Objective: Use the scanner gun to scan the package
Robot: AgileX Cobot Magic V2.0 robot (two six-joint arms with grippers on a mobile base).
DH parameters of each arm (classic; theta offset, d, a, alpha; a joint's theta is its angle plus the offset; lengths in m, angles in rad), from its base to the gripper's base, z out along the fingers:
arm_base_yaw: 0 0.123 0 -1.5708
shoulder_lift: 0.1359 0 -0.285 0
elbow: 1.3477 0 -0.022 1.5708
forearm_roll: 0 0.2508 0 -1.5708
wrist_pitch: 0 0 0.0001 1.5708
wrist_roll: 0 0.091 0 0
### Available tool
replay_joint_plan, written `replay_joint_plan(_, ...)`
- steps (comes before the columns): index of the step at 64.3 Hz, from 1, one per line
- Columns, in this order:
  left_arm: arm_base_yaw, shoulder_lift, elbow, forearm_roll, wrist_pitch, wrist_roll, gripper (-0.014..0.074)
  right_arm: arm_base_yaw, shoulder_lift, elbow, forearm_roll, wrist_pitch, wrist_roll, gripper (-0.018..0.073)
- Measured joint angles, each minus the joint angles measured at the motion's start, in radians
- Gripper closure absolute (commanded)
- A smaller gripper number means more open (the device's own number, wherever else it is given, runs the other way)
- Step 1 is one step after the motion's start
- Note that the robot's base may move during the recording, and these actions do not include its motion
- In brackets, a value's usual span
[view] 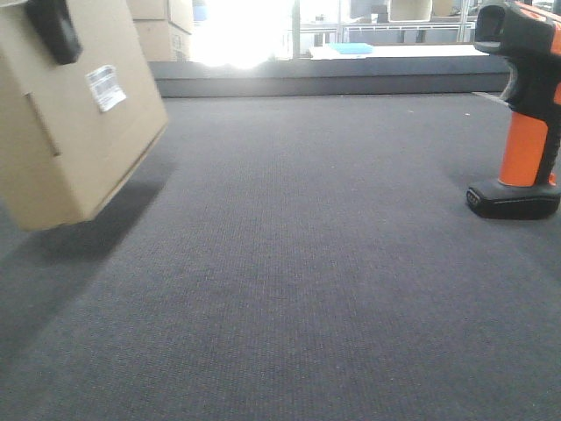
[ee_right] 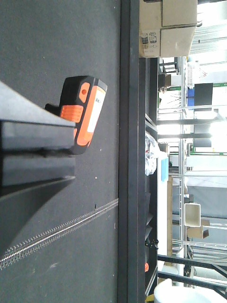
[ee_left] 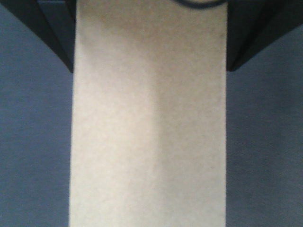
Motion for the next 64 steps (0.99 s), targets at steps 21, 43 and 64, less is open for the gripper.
replay_joint_plan(21,0.0,0.006,0.062,0.139,0.062,0.005,0.0508,0.0,-0.004,0.0,0.0,0.004,0.0,0.0727)
replay_joint_plan(43,0.015,0.006,0.08,0.186,0.044,-0.021,0.0508,0.0,-0.004,0.0,0.0,0.015,0.0,0.0727)
replay_joint_plan(64,0.085,0.006,0.08,0.142,0.018,-0.022,0.0508,0.0,-0.004,0.0,0.0,0.015,0.0,0.0727)
